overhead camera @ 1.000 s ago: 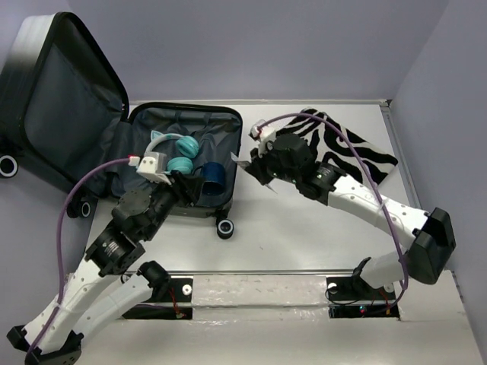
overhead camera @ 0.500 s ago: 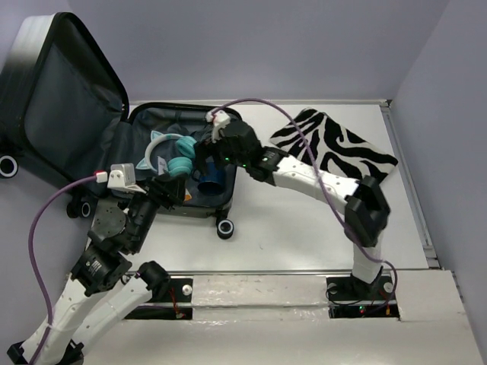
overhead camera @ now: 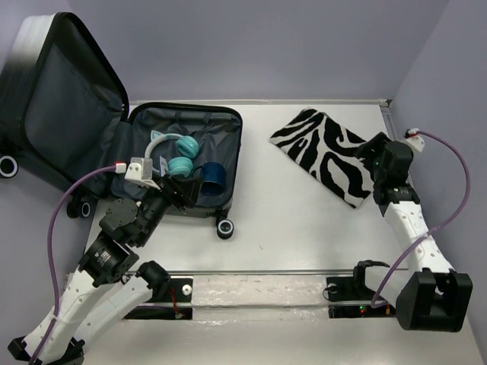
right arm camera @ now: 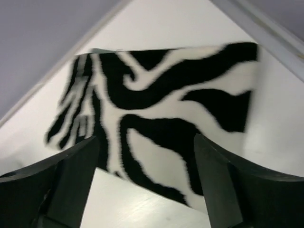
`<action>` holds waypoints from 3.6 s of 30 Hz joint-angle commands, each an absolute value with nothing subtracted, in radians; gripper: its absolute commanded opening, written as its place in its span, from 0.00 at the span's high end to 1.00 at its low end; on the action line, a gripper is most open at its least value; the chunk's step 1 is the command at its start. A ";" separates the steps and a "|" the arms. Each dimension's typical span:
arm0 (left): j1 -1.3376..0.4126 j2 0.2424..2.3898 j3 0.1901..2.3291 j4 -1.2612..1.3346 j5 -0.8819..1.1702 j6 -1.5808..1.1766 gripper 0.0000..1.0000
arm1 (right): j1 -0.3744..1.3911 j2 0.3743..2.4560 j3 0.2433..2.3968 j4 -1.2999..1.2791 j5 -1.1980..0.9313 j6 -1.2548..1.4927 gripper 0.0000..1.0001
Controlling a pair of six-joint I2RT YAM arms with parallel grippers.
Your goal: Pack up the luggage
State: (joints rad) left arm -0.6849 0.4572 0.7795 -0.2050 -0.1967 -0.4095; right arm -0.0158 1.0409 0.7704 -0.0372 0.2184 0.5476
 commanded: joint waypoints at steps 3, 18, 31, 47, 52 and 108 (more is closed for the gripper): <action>-0.677 0.482 0.773 -0.138 -0.072 -0.413 0.24 | -0.264 1.121 0.696 -0.123 0.258 0.649 0.00; -0.672 0.485 0.769 -0.123 -0.005 -0.413 0.24 | -0.356 1.687 0.896 -0.075 -0.132 0.653 0.32; -0.653 0.528 0.752 -0.022 0.110 -0.483 0.29 | -0.356 1.286 0.501 0.003 -0.149 0.692 0.93; -0.973 1.265 1.101 0.081 -0.141 -0.479 0.18 | -0.365 0.945 0.400 -0.092 -0.037 0.684 0.93; -0.945 1.588 1.367 0.023 -0.198 -0.420 0.07 | -0.365 0.893 0.377 -0.064 -0.133 0.667 0.93; -0.612 2.099 2.330 -0.136 -0.057 -0.439 0.94 | 0.008 0.948 0.704 0.175 -0.362 0.785 0.93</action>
State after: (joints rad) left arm -0.6937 2.3417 2.2459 -0.0956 -0.0093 -0.5533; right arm -0.2119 0.8986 0.4862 0.0406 -0.4000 0.7628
